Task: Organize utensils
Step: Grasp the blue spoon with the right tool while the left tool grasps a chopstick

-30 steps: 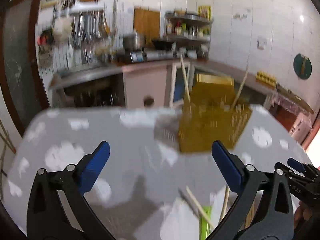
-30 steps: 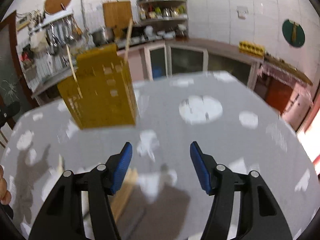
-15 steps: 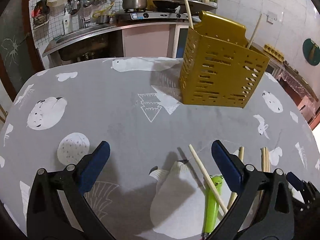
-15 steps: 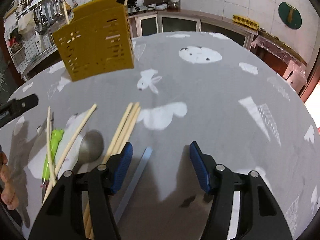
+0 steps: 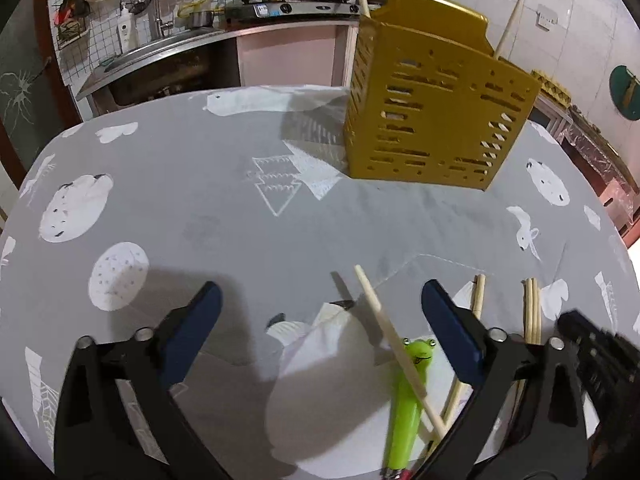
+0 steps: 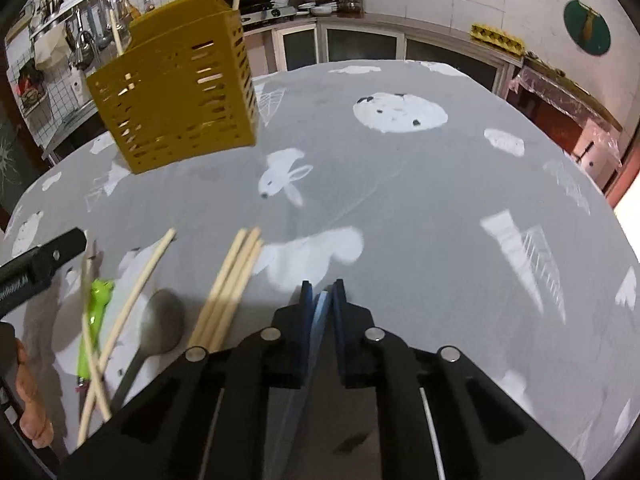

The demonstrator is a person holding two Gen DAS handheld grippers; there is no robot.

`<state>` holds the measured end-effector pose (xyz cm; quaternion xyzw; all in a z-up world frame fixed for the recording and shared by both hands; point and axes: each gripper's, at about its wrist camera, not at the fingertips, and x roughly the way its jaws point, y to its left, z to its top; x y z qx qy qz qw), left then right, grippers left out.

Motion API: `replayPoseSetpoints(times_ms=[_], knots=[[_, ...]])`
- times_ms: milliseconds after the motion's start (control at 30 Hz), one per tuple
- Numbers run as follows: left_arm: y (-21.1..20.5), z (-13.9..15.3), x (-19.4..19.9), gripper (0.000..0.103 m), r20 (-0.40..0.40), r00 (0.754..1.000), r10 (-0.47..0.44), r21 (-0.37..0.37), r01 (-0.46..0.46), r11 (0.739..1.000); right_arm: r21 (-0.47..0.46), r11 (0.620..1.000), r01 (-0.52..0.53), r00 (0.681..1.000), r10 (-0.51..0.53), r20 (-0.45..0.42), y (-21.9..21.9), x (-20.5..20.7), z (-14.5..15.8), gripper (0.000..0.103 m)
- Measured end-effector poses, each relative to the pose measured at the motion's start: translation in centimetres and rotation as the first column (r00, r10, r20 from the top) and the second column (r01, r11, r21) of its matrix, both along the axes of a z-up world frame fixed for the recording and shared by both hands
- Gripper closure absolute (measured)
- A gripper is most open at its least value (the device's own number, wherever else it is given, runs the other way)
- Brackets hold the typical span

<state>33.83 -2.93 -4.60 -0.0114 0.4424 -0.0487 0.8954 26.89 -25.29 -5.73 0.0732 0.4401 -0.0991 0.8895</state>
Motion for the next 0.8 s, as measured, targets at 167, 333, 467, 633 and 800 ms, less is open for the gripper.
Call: replayPoseSetpoints(times_ms=[167, 333, 467, 633, 800], knots=[[-0.8, -1.2, 0.9, 0.04, -0.079, 0.997, -0.015, -0.049, 0.011, 0.999, 0.011, 1.0, -0.001, 1.0, 0.001, 0.0, -1.4, 0.3, -0.2, 0.093], [-1.2, -1.5, 1.3, 0.067, -0.106, 0.994, -0.005, -0.052, 0.0, 0.999, 0.006, 1.0, -0.007, 1.0, 0.007, 0.005, -1.4, 0.4, -0.4, 0.093], [-1.5, -1.3, 1.6, 0.083, -0.122, 0.993, -0.005, -0.061, -0.002, 0.998, 0.02, 1.0, -0.011, 1.0, 0.011, 0.001, -1.5, 0.6, -0.3, 0.093], [-2.1, -1.2, 1.9, 0.098, -0.12, 0.993, -0.021, -0.057, 0.014, 0.998, 0.032, 0.999, -0.014, 1.0, 0.014, -0.005, -1.8, 0.8, -0.2, 0.093], [-2.4, -0.8, 1.3, 0.099, -0.09, 0.995, -0.043, -0.056, 0.038, 0.998, 0.046, 0.999, -0.013, 1.0, 0.011, 0.026, -1.9, 0.3, 0.5, 0.094]])
